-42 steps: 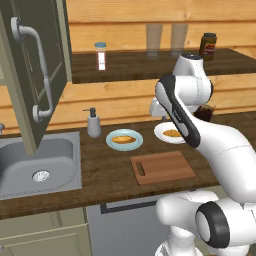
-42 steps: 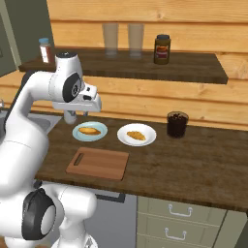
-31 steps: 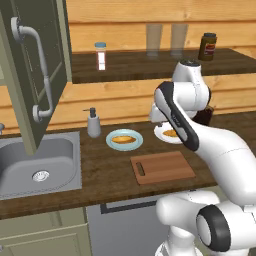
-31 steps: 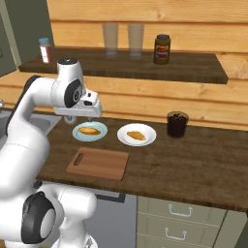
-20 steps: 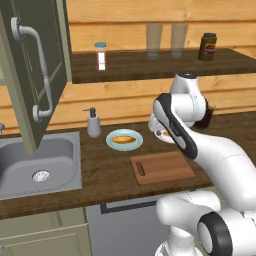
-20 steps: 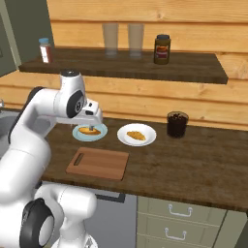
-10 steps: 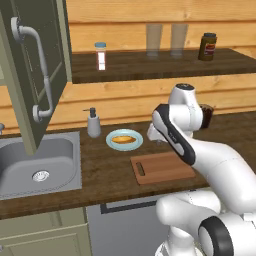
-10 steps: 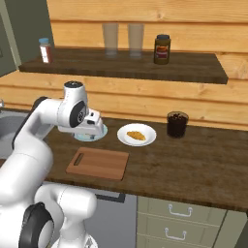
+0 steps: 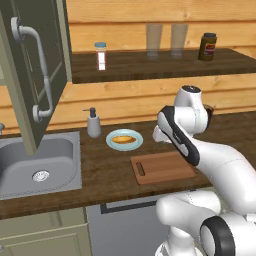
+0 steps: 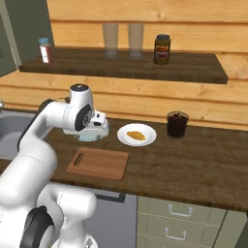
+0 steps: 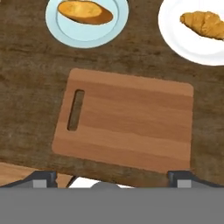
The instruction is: From the different types of pastries on the counter, select a croissant and place it on the cutting board. Then retrieve a jar of jam from the cabinet and place it alongside the croissant on the cutting board.
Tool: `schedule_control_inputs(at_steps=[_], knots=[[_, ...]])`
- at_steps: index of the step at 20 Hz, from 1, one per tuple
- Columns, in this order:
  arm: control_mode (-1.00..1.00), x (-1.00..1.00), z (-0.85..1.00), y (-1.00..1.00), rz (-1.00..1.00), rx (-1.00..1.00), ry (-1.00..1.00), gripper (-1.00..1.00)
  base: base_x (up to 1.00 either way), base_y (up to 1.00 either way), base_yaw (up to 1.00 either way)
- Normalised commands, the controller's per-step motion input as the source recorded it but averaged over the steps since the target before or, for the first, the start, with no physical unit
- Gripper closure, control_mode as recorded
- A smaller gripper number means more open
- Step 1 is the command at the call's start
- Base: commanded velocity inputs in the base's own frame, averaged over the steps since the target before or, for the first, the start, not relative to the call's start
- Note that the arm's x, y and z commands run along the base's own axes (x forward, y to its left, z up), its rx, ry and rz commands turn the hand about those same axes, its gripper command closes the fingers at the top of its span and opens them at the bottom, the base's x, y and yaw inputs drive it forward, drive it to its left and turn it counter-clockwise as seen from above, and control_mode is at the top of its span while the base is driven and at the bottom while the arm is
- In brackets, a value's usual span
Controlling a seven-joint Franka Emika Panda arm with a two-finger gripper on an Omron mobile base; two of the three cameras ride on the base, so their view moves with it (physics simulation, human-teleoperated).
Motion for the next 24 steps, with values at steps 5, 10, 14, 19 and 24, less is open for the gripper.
schedule_control_inputs(at_steps=[5, 10, 14, 19, 24], knots=[[-1.0, 0.16, 0.0, -0.7, 0.27, -0.02, -0.06, -1.0, 0.0, 0.0, 0.0], [-1.0, 0.1, 0.11, -0.65, 0.27, -0.02, -0.22, -1.0, 0.0, 0.0, 0.0], [-1.0, 0.59, 0.0, -0.14, 0.02, 0.04, 0.05, -1.0, 0.0, 0.0, 0.0], [-1.0, 1.0, 0.0, -0.46, 0.13, 0.13, 0.12, -1.0, 0.0, 0.0, 0.0], [-1.0, 0.8, 0.0, -0.71, 0.13, 0.18, 0.12, -1.0, 0.0, 0.0, 0.0]])
